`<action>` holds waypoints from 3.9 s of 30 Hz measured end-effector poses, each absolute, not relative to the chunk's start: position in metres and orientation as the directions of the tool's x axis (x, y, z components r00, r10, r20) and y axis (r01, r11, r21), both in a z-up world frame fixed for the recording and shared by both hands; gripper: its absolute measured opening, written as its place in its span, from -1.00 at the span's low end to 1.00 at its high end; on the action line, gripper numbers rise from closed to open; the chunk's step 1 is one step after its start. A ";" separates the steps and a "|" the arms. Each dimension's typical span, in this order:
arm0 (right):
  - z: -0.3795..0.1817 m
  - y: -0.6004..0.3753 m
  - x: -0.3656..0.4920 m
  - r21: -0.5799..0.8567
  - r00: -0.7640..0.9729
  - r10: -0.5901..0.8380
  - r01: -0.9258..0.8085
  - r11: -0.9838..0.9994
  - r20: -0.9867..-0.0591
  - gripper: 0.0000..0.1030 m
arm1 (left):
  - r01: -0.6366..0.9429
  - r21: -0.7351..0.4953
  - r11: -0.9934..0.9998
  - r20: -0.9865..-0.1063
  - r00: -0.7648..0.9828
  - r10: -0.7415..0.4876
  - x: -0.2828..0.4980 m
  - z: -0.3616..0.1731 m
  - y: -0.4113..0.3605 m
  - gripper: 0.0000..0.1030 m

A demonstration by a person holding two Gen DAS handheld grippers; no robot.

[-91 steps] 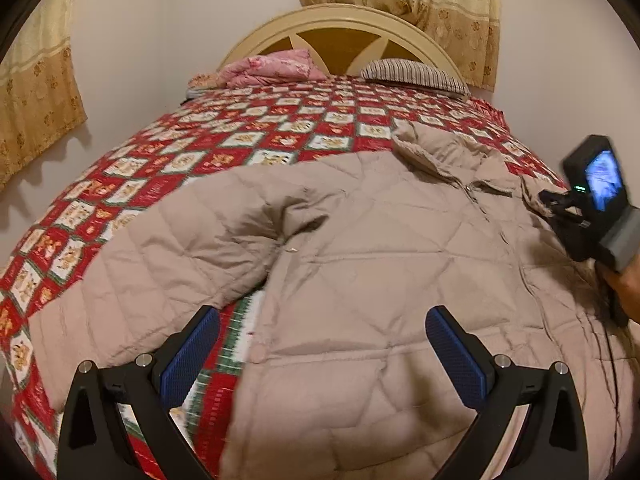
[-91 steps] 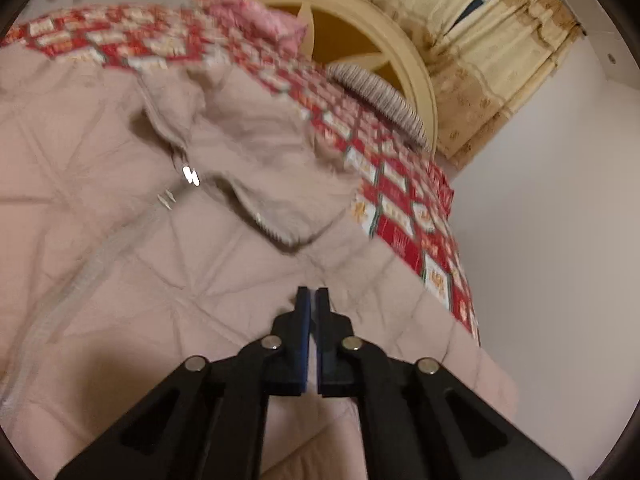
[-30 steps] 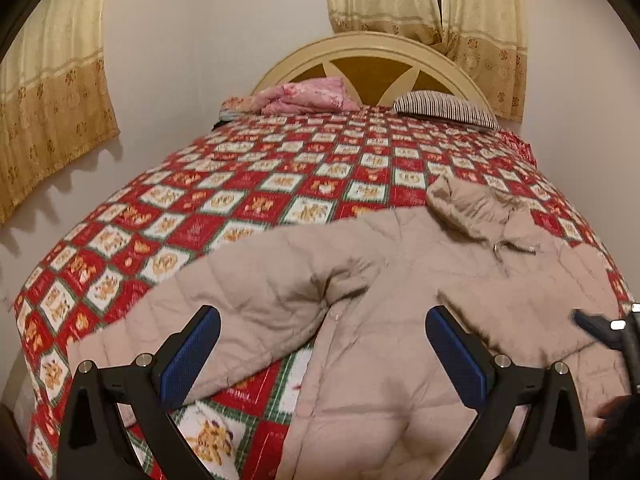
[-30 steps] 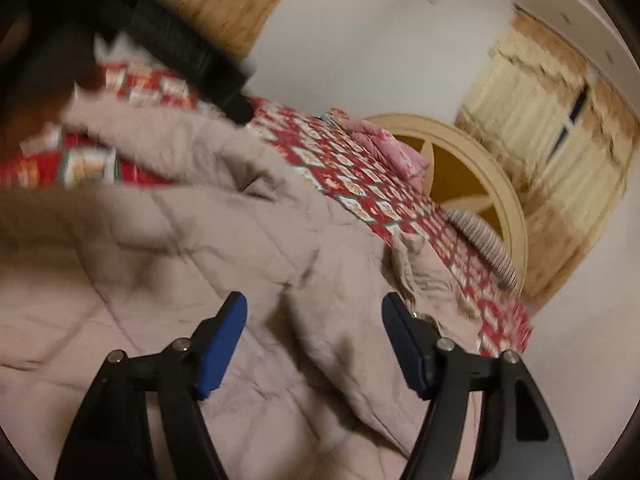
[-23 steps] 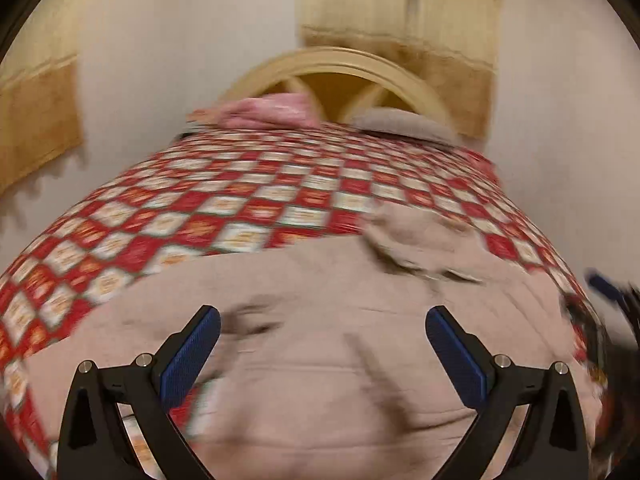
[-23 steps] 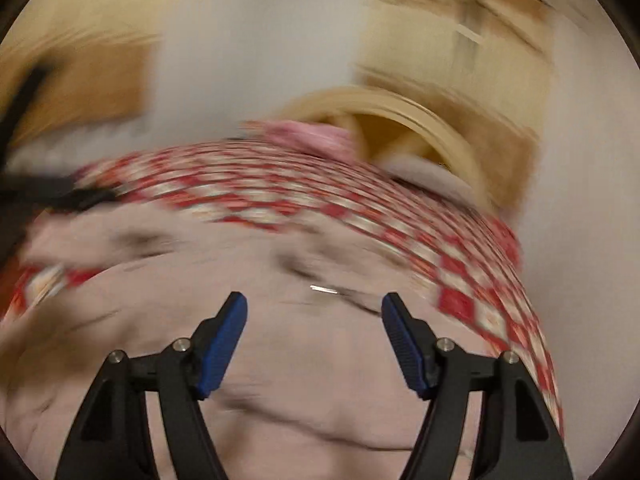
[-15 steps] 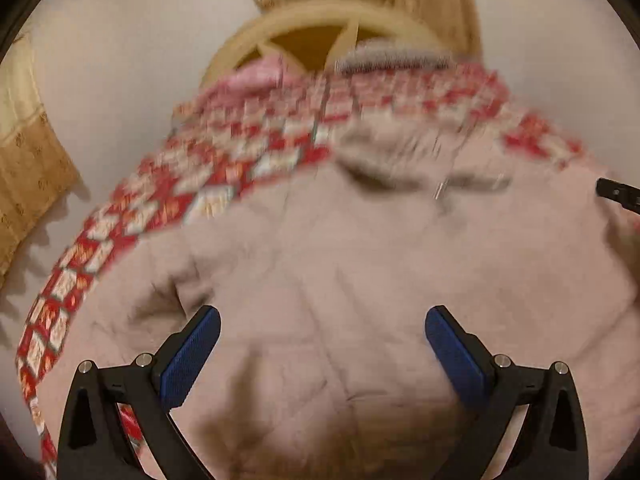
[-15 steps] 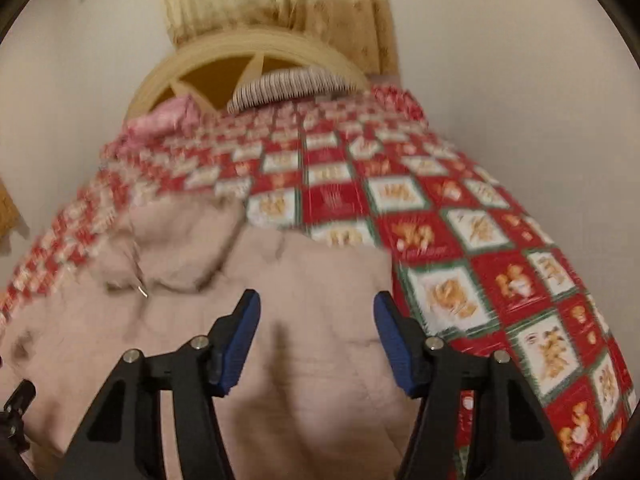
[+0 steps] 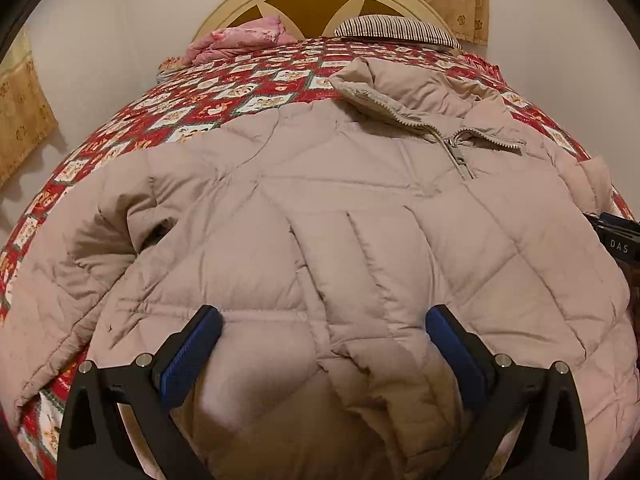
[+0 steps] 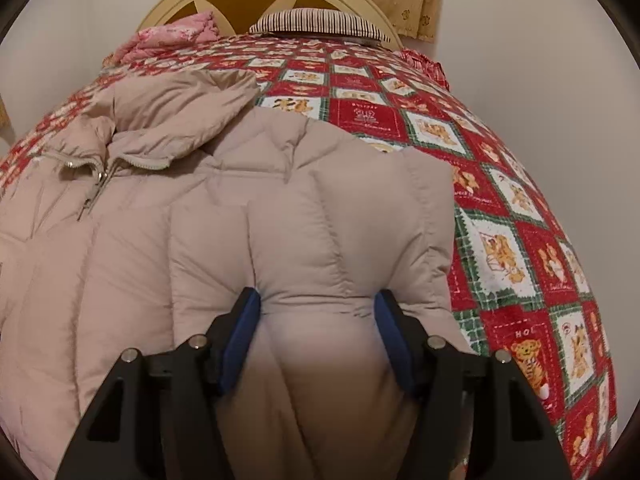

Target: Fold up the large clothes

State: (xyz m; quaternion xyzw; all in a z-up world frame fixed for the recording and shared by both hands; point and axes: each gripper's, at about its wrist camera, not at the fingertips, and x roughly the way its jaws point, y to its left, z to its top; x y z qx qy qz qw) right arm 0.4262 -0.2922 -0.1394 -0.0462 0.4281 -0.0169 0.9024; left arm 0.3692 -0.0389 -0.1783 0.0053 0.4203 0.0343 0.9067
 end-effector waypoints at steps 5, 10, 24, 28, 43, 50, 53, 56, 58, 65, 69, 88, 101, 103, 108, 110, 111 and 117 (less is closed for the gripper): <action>-0.090 -0.287 0.407 -0.049 0.660 -0.068 0.048 0.998 -0.748 0.28 | -0.060 0.028 0.998 -0.760 0.647 0.060 0.370 -0.179 -0.038 0.98; -0.056 -0.235 0.369 -0.028 0.724 0.043 -0.085 0.996 -0.689 0.52 | -0.060 0.025 0.998 -0.760 0.647 0.058 0.370 -0.178 -0.037 0.98; -0.144 -0.201 0.378 -0.079 0.638 0.017 -0.121 0.990 -0.770 0.63 | -0.039 -0.047 0.998 -0.765 0.644 -0.010 0.372 -0.178 -0.029 0.98; -0.144 -0.198 0.376 -0.093 0.641 0.004 -0.118 0.989 -0.767 0.64 | -0.045 -0.050 0.998 -0.753 0.658 -0.008 0.366 -0.168 -0.025 0.98; -0.143 -0.192 0.370 -0.149 0.661 -0.043 -0.104 0.983 -0.749 0.68 | -0.442 -0.009 0.897 -0.625 0.703 0.340 0.219 -0.113 0.179 0.98; -0.142 -0.187 0.367 -0.197 0.677 -0.079 -0.098 0.976 -0.732 0.69 | -0.696 -0.087 0.713 -0.630 0.593 0.502 0.170 -0.132 0.308 0.98; -0.141 -0.185 0.366 -0.218 0.684 -0.096 -0.094 0.971 -0.723 0.69 | -0.706 -0.186 0.683 -0.664 0.603 0.442 0.165 -0.146 0.337 0.98; -0.141 -0.182 0.364 -0.240 0.693 -0.113 -0.089 0.967 -0.712 0.69 | -0.703 -0.258 0.663 -0.693 0.613 0.381 0.172 -0.164 0.348 0.96; -0.141 -0.181 0.364 -0.253 0.697 -0.122 -0.088 0.964 -0.707 0.69 | -0.698 -0.253 0.670 -0.705 0.607 0.367 0.179 -0.172 0.347 0.82; -0.141 -0.181 0.363 -0.250 0.696 -0.120 -0.087 0.964 -0.708 0.69 | -0.635 -0.176 0.752 -0.702 0.617 0.356 0.197 -0.175 0.331 -0.72; -0.141 -0.181 0.363 -0.249 0.696 -0.120 -0.087 0.964 -0.707 0.70 | -0.596 -0.181 0.782 -0.623 0.685 0.378 0.192 -0.131 0.324 -0.83; -0.140 -0.182 0.362 -0.253 0.699 -0.123 -0.085 0.964 -0.704 0.71 | -0.055 -0.127 0.990 -0.277 0.961 0.018 0.205 0.071 0.158 -0.88; -0.114 -0.232 0.360 0.122 0.643 0.155 -0.096 0.988 -0.750 0.73 | 0.251 -0.079 0.965 -0.343 0.902 -0.263 0.274 0.047 -0.014 -0.97; -0.104 -0.245 0.351 0.172 0.667 0.183 -0.083 0.982 -0.723 0.73 | 0.265 -0.066 0.962 -0.387 0.882 -0.269 0.286 0.028 -0.037 -0.97; -0.091 -0.268 0.331 0.307 0.697 0.258 -0.058 0.950 -0.669 0.90 | 0.215 -0.098 0.972 -0.448 0.863 -0.236 0.286 0.009 -0.031 -0.96; -0.084 -0.264 0.330 0.349 0.696 0.303 -0.080 0.934 -0.651 0.90 | 0.162 -0.120 0.979 -0.459 0.866 -0.200 0.286 0.003 -0.009 -0.96; -0.080 -0.260 0.329 0.368 0.699 0.327 -0.098 0.925 -0.636 0.90 | 0.123 -0.123 0.985 -0.462 0.871 -0.167 0.283 -0.001 0.007 -0.95; -0.060 -0.197 0.333 0.499 0.604 0.557 -0.284 0.819 -0.570 0.94 | -0.142 -0.030 0.989 -0.523 0.846 0.106 0.258 -0.051 0.086 -0.91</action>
